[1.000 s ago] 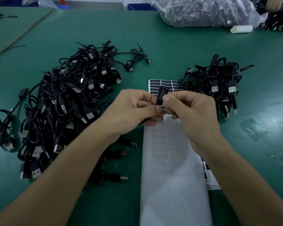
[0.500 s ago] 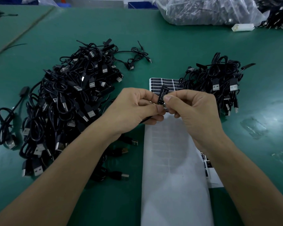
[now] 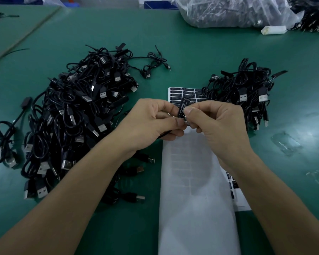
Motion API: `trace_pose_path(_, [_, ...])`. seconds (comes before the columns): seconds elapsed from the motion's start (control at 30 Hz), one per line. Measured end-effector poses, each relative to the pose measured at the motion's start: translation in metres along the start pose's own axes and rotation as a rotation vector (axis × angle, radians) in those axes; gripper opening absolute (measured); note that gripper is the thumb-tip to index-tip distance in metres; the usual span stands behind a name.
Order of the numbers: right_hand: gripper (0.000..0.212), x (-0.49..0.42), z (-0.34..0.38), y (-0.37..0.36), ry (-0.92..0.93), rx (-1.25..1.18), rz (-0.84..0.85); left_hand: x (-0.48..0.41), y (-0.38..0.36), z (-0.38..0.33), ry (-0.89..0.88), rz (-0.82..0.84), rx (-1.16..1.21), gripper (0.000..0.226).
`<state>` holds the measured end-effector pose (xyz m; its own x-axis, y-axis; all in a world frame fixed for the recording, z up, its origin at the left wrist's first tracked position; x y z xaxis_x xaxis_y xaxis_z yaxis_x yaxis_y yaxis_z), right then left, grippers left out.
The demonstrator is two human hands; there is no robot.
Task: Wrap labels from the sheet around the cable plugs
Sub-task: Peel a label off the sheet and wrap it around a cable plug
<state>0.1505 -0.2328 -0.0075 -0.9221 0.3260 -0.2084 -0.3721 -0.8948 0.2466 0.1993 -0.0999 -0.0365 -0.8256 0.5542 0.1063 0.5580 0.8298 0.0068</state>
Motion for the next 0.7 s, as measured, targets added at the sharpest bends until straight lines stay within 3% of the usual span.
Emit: trace_pose_path(0.7, [0.02, 0.0007, -0.0013, 0.0016, -0.013, 0.04, -0.027, 0.0006, -0.0003, 0.0005, 0.026, -0.013, -0.009, 0.015])
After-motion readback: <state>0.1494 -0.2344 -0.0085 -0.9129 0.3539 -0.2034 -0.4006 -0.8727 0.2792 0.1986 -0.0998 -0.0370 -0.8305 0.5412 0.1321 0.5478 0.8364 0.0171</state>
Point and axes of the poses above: each hand's wrist, its own x-axis away from the middle knuckle, its own y-axis out of the back of the hand, z = x × y, the point moved 10 cm from there along -x, towards the middle knuckle, and after that the axes turned 4 degrees about x, right-handed, at the moved point
